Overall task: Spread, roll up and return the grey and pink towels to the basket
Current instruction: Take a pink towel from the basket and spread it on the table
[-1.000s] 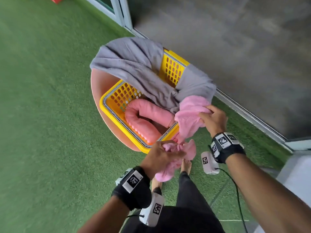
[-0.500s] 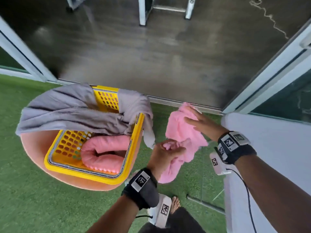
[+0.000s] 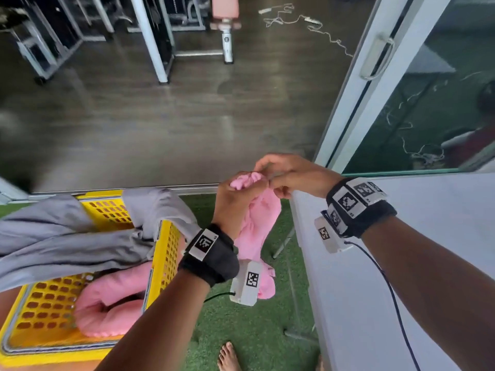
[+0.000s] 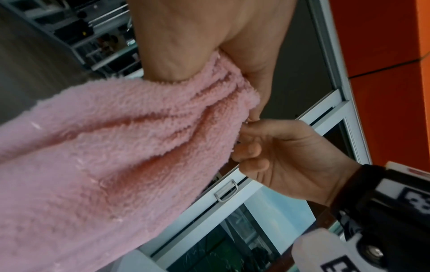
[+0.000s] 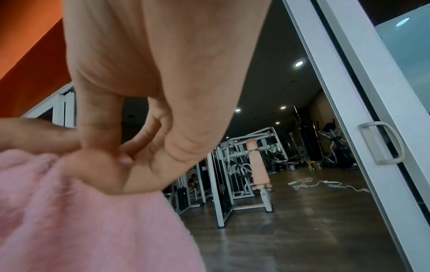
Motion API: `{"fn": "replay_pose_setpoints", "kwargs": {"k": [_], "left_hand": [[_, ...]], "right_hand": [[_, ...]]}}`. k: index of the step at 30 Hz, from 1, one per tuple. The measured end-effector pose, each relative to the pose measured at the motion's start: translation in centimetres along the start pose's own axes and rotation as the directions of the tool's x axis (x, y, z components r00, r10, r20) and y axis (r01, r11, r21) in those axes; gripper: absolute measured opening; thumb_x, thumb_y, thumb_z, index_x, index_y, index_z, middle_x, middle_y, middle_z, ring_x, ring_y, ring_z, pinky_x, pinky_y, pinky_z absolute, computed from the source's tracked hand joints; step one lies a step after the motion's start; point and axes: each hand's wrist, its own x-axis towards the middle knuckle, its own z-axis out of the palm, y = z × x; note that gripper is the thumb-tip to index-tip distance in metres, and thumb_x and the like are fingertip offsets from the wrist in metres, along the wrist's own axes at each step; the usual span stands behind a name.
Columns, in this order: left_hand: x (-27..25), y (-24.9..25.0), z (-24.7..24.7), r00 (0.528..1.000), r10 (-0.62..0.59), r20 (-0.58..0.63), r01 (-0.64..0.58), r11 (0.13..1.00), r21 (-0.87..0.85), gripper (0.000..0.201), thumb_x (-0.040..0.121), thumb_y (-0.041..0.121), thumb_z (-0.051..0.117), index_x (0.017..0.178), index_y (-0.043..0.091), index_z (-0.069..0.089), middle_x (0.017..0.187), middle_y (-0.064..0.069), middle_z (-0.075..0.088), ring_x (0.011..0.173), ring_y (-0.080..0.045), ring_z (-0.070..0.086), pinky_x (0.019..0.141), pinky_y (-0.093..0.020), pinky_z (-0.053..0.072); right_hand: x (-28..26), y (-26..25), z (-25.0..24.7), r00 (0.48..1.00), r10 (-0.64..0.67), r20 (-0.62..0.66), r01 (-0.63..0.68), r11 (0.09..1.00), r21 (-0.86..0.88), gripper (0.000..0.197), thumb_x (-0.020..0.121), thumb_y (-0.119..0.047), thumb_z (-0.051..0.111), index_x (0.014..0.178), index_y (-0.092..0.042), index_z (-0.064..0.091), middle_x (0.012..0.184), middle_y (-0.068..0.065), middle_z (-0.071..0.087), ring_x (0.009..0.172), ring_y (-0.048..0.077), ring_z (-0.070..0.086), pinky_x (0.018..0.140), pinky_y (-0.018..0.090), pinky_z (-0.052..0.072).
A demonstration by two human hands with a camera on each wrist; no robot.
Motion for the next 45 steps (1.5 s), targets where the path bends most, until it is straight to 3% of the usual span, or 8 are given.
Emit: {"fn": "replay_pose_setpoints", "kwargs": {"k": [8, 17, 23, 28, 31, 35, 38, 45], "left_hand": [[-4.2, 1.0, 5.6, 0.986, 0.132, -0.104, -0.129, 0.991, 0.032, 0.008, 0.082, 0.001, 0.071, 0.085, -0.005, 0.066, 0.08, -0.022, 0.064, 0.074, -0.026, 0.061, 0.07, -0.036, 0.054], [-10.2, 1.2, 8.4, 0.929, 0.226, -0.294, -0.191, 0.971, 0.143, 0.025, 0.083, 0.002, 0.071, 0.065, 0.006, 0.054, 0.058, -0.007, 0.054, 0.058, -0.023, 0.055, 0.061, -0.029, 0.046], [-10.3, 1.9, 7.9, 0.925, 0.236, -0.299, -0.203, 0.969, 0.138, 0.014, 0.081, -0.002, 0.07, 0.077, 0.002, 0.057, 0.062, -0.004, 0.055, 0.058, -0.018, 0.053, 0.06, -0.025, 0.048], [-10.4, 2.0, 6.4, 0.928, 0.227, -0.296, -0.202, 0.973, 0.111, 0.007, 0.082, 0.0, 0.07, 0.082, 0.007, 0.067, 0.073, -0.006, 0.063, 0.067, -0.017, 0.059, 0.066, -0.025, 0.051], [-9.8, 1.2, 4.4, 0.937, 0.186, -0.295, -0.178, 0.983, 0.053, 0.007, 0.084, 0.011, 0.071, 0.088, 0.014, 0.075, 0.086, -0.004, 0.068, 0.081, -0.016, 0.063, 0.079, -0.03, 0.052], [-10.3, 0.0, 0.1, 0.865, 0.189, -0.464, -0.068, 0.962, 0.266, 0.02, 0.091, 0.018, 0.066, 0.073, 0.011, 0.064, 0.07, -0.001, 0.054, 0.06, -0.005, 0.049, 0.061, -0.017, 0.043], [-12.2, -1.3, -4.4, 0.809, 0.234, -0.538, 0.108, 0.842, 0.529, 0.044, 0.087, 0.051, 0.06, 0.072, 0.01, 0.062, 0.066, 0.007, 0.057, 0.06, -0.005, 0.051, 0.066, -0.025, 0.041], [-21.3, -5.4, -7.0, 0.568, 0.212, -0.795, 0.543, 0.629, 0.556, 0.051, 0.095, 0.044, 0.047, 0.073, 0.0, 0.062, 0.064, -0.02, 0.062, 0.064, -0.03, 0.059, 0.06, -0.034, 0.038]], "right_hand": [[-3.1, 0.5, -4.9, 0.968, 0.026, 0.251, 0.016, 0.986, -0.167, 0.012, 0.091, -0.008, 0.065, 0.098, -0.003, 0.058, 0.07, -0.001, 0.06, 0.066, 0.014, 0.062, 0.052, 0.023, 0.046], [-4.5, 1.3, -7.1, 0.877, 0.062, 0.477, -0.114, 0.99, 0.082, 0.025, 0.098, -0.022, 0.056, 0.114, -0.004, 0.059, 0.097, 0.004, 0.061, 0.079, 0.022, 0.065, 0.065, 0.027, 0.049], [-4.3, 1.2, -6.8, 0.841, -0.018, 0.541, -0.059, 0.99, 0.126, 0.005, 0.094, 0.003, 0.055, 0.098, 0.0, 0.053, 0.081, 0.007, 0.055, 0.074, 0.015, 0.058, 0.072, 0.021, 0.053], [-4.0, 0.8, -7.5, 0.905, -0.097, 0.414, 0.066, 0.994, 0.088, 0.012, 0.089, 0.007, 0.06, 0.093, -0.003, 0.056, 0.078, 0.014, 0.063, 0.068, 0.019, 0.06, 0.059, 0.022, 0.05], [-2.8, 0.9, -8.4, 0.979, -0.19, 0.078, 0.19, 0.982, 0.006, 0.015, 0.085, 0.011, 0.063, 0.09, -0.003, 0.058, 0.073, 0.016, 0.062, 0.059, 0.021, 0.058, 0.05, 0.022, 0.05], [0.0, 2.3, -12.5, 0.917, -0.173, -0.36, 0.155, 0.985, -0.077, 0.026, 0.079, 0.007, 0.069, 0.082, -0.018, 0.073, 0.081, 0.015, 0.072, 0.068, 0.027, 0.071, 0.071, 0.038, 0.061], [2.5, 3.5, -14.9, 0.891, -0.182, -0.415, 0.137, 0.981, -0.136, 0.018, 0.066, -0.018, 0.075, 0.079, -0.029, 0.078, 0.084, 0.006, 0.076, 0.085, 0.022, 0.073, 0.088, 0.043, 0.057], [8.8, 2.0, -13.1, 0.894, -0.29, -0.341, 0.204, 0.942, -0.267, 0.023, 0.075, -0.006, 0.071, 0.095, -0.017, 0.078, 0.099, 0.009, 0.075, 0.094, 0.022, 0.07, 0.09, 0.039, 0.055]]}}
